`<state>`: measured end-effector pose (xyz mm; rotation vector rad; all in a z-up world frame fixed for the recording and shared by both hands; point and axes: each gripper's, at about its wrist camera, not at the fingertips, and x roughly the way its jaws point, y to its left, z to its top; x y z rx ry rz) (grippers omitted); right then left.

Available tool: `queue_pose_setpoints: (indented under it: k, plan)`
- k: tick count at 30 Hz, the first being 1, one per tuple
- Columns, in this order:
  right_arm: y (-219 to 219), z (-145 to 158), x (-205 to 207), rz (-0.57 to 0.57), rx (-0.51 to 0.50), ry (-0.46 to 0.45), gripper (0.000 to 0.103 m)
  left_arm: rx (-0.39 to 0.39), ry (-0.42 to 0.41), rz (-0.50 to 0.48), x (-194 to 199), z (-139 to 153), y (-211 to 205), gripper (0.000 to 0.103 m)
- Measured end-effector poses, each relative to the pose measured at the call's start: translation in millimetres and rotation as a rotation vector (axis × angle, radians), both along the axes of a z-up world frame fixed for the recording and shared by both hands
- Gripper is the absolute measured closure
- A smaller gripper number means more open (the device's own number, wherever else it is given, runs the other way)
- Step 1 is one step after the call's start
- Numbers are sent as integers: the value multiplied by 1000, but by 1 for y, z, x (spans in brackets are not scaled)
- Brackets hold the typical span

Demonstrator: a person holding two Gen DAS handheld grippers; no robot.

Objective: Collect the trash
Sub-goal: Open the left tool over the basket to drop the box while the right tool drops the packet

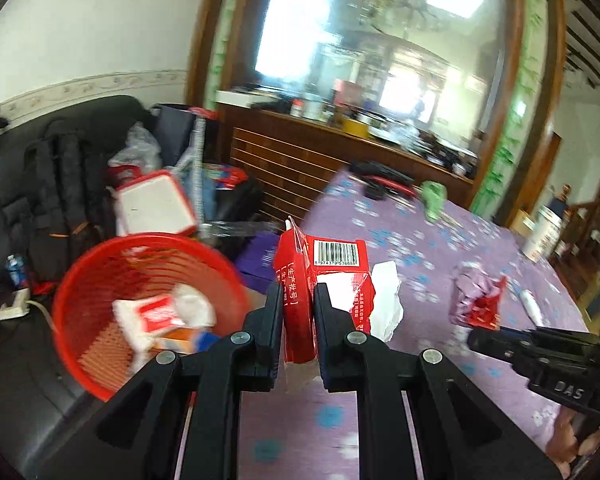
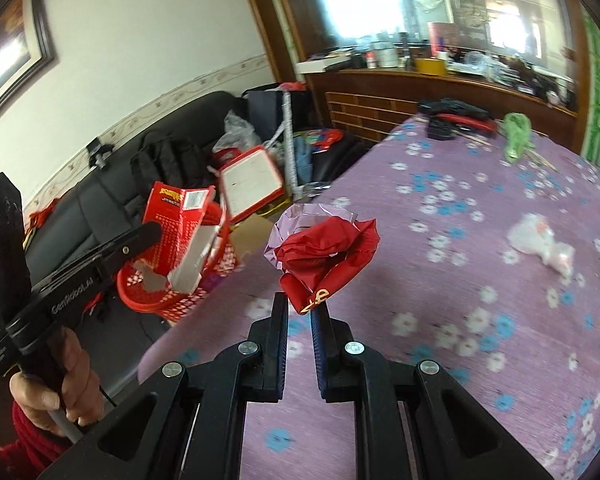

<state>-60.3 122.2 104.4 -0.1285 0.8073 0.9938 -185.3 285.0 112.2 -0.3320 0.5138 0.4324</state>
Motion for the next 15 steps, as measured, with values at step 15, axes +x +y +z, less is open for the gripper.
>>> queue_pose_setpoints:
  k: [15]
  plan:
    - [133,3,-49,212,-63,-9,90,10,72,220,-57,-25,108,89]
